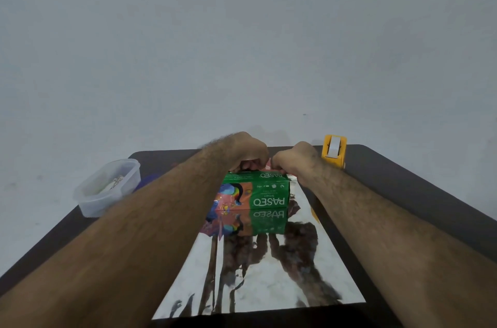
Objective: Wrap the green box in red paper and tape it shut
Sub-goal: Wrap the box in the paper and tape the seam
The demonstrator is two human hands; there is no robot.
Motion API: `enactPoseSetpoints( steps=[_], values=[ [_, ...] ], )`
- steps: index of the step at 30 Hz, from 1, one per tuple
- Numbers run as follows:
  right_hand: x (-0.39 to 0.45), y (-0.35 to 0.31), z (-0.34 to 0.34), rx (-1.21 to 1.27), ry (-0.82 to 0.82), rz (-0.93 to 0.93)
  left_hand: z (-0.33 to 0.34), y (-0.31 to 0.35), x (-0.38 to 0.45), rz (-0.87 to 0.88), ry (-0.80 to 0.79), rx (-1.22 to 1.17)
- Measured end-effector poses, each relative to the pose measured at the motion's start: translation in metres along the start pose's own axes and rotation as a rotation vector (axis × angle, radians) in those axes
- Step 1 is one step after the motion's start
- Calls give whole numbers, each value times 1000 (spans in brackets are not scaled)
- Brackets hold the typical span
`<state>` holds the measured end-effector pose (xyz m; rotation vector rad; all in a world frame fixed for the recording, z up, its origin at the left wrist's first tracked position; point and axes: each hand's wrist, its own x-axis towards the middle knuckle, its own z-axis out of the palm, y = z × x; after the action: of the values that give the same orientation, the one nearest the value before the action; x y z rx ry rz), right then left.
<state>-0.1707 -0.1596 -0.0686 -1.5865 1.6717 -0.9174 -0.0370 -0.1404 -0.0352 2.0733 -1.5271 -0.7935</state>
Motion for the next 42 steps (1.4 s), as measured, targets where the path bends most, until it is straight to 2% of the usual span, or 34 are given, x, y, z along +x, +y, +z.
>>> enactPoseSetpoints(
  steps=[10,14,18,23,31,35,39,42],
  values=[
    [-4,-2,-3,-238,58,-24,5,2,-1,16,4,91],
    [4,3,-4,-217,40,6,3,1,-2,30,9,103],
    [9,6,-8,-149,-78,53,-2,-1,-4,32,22,105],
    [8,9,-16,-185,84,9,-5,-3,-2,67,114,30],
    [7,22,-14,-173,60,-1,-3,-13,0,62,105,64],
    [12,29,-35,-210,47,-81,-18,-8,-8,120,111,155],
    [22,49,-59,-302,213,-214,-16,-1,-10,173,147,212],
    [31,73,-73,-278,397,-263,-13,-2,-8,145,91,311]
  ],
)
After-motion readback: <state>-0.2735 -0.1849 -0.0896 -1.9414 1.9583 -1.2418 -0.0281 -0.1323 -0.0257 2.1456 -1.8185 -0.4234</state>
